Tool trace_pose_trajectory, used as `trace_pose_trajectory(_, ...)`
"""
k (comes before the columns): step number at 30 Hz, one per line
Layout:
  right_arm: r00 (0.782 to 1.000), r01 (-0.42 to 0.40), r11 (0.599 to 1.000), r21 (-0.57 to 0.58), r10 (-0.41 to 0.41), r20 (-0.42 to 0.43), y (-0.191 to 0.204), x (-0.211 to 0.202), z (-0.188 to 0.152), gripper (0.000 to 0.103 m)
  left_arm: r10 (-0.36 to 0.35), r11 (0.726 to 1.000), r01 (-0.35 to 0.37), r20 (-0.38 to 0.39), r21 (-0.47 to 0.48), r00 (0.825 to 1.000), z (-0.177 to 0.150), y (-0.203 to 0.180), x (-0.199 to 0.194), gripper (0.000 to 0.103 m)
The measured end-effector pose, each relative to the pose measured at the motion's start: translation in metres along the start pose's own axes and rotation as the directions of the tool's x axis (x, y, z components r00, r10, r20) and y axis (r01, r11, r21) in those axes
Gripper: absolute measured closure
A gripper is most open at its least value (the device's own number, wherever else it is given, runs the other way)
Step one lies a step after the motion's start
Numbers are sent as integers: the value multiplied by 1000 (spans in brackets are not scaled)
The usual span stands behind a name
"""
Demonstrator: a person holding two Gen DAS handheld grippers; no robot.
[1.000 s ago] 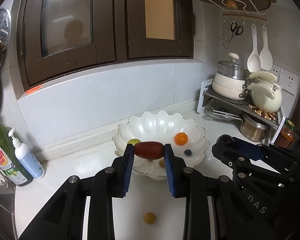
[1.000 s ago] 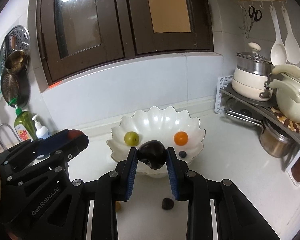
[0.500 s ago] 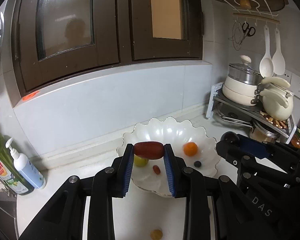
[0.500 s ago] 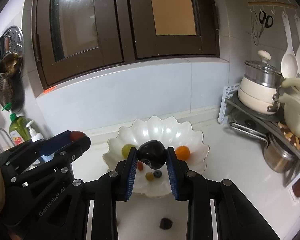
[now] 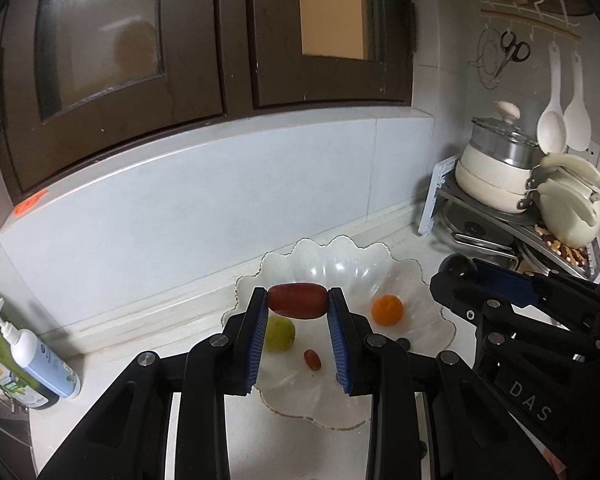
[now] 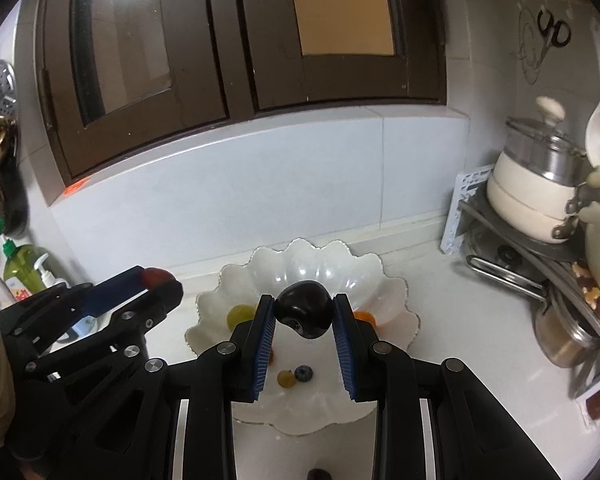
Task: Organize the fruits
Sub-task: 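Carry the red date with the left gripper while the right gripper carries the dark plum over the bowl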
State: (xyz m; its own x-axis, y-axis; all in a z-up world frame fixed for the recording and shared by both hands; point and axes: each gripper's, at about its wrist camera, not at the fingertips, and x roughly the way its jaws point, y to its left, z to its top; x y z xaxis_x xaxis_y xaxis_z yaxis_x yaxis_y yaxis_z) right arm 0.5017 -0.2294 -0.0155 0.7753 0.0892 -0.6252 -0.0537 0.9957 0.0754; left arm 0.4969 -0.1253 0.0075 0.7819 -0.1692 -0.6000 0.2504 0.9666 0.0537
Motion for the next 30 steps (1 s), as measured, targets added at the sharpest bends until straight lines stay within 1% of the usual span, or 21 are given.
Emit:
trace_pose_trajectory(2, 1000, 2, 1000, 3, -2, -15, -2, 8, 3, 73, -7, 1000, 7, -21, -5, 1000, 4, 2, 10, 73)
trace_pose_trajectory(6, 998, 12, 1000, -5, -12, -62, -7, 31, 12, 73, 5, 1000, -5, -56, -5, 998, 10, 4, 32, 73)
trace_pose_trajectory(11, 994, 25, 1000, -16, -26, -110, -12, 54, 18, 73, -1, 1000, -1, -103, -15, 995, 13, 8, 55, 73)
trace_pose_trajectory(17, 979, 2, 1000, -12, -5, -205, -20, 90, 22, 73, -4, 1000, 2, -160, -12, 987, 17, 7, 83, 73)
trace_pose_trajectory(22, 960, -9, 1000, 21, 14, -279, -28, 119, 22, 73, -4, 1000, 2, -216, -10, 976, 19, 8, 111, 73)
trace_pose_trajectory(26, 952, 14, 1000, 7, -11, -305, -33, 136, 21, 73, -12, 1000, 10, -257, -10, 966, 19, 7, 130, 73)
trace_pose_trajectory(30, 943, 27, 1000, 2, -25, -331, -37, 150, 20, 73, -2, 1000, 0, -294, -10, 956, 16, 8, 148, 73)
